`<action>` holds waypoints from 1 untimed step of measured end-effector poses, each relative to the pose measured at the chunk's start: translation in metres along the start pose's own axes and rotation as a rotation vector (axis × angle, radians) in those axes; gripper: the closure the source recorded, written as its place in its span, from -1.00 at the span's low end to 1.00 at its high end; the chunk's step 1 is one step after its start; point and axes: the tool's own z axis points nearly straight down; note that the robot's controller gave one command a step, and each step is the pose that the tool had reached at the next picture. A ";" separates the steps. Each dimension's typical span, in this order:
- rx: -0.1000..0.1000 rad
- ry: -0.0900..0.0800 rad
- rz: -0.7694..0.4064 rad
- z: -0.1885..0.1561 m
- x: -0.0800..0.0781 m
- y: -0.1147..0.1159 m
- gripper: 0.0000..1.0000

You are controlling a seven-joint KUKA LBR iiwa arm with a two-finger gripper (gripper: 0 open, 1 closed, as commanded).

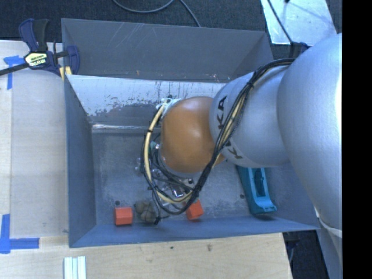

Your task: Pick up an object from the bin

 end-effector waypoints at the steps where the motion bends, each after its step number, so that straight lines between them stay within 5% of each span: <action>1: 0.003 -0.003 -0.051 0.018 0.001 0.013 1.00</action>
Offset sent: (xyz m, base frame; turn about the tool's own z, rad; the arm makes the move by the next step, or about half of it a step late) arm 0.0000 0.0000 0.0000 0.0000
